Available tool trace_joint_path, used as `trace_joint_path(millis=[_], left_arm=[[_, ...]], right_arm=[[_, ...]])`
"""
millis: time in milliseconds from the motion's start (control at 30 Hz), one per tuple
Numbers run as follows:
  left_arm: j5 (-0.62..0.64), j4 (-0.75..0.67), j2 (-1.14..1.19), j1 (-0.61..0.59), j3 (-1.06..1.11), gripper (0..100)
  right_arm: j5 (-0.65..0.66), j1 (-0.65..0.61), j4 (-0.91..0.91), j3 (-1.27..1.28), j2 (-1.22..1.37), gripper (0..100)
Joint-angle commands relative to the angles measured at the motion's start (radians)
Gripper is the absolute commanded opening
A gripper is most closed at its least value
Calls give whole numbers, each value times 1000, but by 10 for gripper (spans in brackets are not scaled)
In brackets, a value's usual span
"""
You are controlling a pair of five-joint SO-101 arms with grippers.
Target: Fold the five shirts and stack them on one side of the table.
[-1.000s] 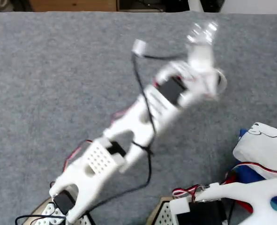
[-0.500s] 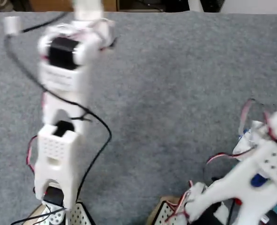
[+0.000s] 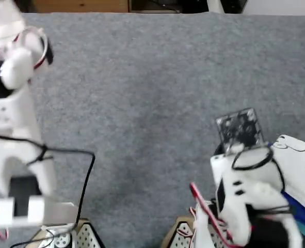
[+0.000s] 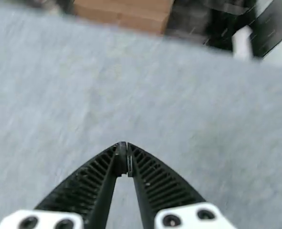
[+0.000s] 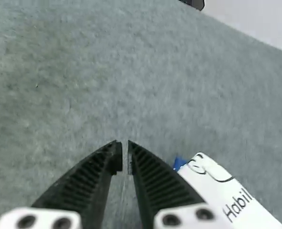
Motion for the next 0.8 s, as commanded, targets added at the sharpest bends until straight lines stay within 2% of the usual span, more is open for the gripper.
trace_joint_path(millis=[0,167,367,467,567,767], left_arm=[[-17,6,-300,-35,439,19],[-127,-133,-687,-114,950,19],[-137,-362,-1078,-226,1499,19],[-150,-382,-1222,-250,1645,19],[-226,-382,-1323,-259,1731,19],[-276,-387,-1409,-259,1837,19]], right_arm=[[-3,-15,-20,130,-157,34],[-2,-19,-41,289,-398,34],[-3,-13,-112,461,-579,34],[-3,-18,-143,487,-567,34],[-3,-15,-209,547,-567,34],[-3,-15,-275,664,-567,34]])
